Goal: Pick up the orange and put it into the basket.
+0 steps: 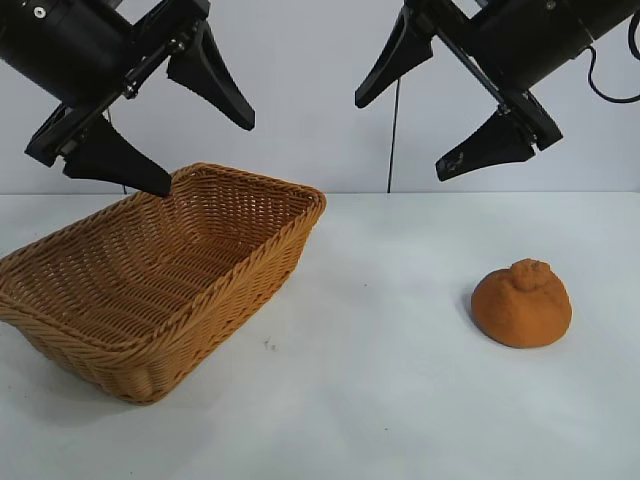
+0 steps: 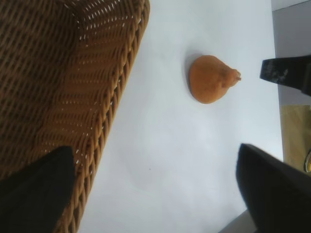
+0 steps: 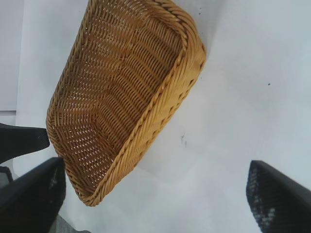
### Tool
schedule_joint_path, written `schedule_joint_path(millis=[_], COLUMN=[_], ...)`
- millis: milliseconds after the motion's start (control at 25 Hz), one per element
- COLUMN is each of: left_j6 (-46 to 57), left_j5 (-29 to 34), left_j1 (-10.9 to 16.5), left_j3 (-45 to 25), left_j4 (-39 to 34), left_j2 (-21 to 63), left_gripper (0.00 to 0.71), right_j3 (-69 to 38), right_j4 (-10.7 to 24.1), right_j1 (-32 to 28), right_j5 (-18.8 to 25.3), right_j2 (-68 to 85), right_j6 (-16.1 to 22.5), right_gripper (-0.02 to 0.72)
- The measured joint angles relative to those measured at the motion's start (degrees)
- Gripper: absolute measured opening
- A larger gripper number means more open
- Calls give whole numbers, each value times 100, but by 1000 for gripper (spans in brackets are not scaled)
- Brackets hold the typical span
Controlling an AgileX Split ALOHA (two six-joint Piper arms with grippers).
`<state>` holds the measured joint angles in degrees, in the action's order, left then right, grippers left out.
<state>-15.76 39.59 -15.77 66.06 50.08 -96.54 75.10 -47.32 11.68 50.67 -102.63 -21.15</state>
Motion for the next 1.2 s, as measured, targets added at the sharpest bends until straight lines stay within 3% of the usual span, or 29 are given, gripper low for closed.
schedule_joint_path(millis=[1040, 1200], left_j6=[0, 26], left_j5=[-136, 72], left_j1=[7, 279], left_j3=[0, 0], left_j4=[4, -131], left_j2=[0, 134], left_gripper=[640, 640], right_j3=[0, 0], right_j4=[9, 11], right_j1=[0, 0], right_j5=[0, 0], right_j2=[0, 0], right_j6=[3, 3], right_gripper=[694, 694])
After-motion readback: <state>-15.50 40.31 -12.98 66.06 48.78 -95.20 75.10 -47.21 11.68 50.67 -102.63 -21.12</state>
